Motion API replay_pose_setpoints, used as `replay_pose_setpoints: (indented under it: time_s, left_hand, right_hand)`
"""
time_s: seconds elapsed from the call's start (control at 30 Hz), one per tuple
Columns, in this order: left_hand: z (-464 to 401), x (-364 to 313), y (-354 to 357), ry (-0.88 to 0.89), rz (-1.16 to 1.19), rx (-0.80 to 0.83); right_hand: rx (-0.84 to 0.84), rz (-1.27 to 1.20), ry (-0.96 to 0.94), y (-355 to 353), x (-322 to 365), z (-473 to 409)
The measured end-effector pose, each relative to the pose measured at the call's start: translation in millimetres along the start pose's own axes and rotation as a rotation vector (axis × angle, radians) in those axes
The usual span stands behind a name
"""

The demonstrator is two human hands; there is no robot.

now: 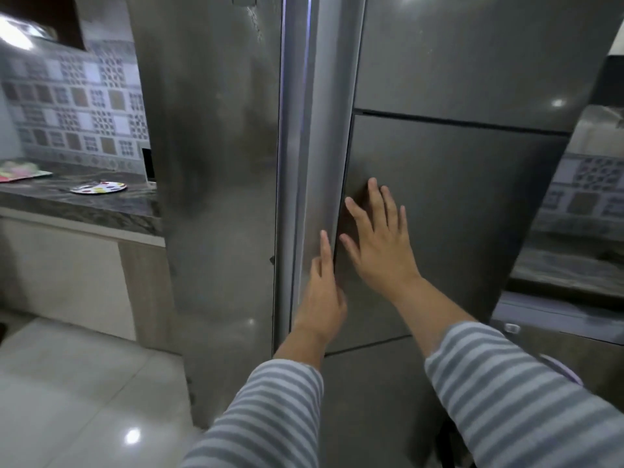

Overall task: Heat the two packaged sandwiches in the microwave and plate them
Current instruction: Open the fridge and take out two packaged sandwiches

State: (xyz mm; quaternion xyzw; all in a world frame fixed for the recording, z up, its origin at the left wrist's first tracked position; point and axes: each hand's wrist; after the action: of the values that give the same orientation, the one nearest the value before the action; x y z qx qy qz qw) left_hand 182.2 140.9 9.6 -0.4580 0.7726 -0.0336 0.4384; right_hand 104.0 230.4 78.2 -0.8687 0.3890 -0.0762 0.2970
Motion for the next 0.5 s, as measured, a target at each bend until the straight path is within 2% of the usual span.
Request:
replay_pose_setpoints:
  time_s: [0.07, 0.13, 0.2, 0.3, 0.43, 0.5]
  left_hand:
    - [16, -17, -12, 0.006, -0.057, -0.070]
    - [23, -28, -22, 0.058, -0.233, -0.227]
    - [26, -40, -32, 0.065, -0.343, -0.317]
    - [26, -55, -45, 0.020, -0.313, -0.162]
    - [34, -78, -50, 0.168, -0.273, 0.028]
    - [42, -95, -42, 0.184, -0.257, 0.103]
  right_hand:
    - [-0.075, -0.008, 0.004, -28, 4, 11]
    - [-0.170, 0.033, -0.057, -55, 6, 17]
    - [-0.202, 0.106, -0.138, -81, 9, 20]
    - [-0.192, 0.231, -0.191, -115, 18, 20]
    - [-0.156, 0.411, -0.218, -149, 24, 22]
    - [-0.129, 0.488, -0.229, -164, 21, 24]
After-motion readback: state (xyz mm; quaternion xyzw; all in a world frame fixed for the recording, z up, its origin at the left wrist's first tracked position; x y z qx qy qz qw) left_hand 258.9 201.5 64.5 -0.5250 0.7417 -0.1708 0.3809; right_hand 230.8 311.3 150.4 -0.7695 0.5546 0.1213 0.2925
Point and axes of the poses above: each hand's wrist, its own z-axis away from the middle knuckle, its own y-axis out of the palm, x = y × z, and after that the axes turned 4 degrees about -x, right-handed
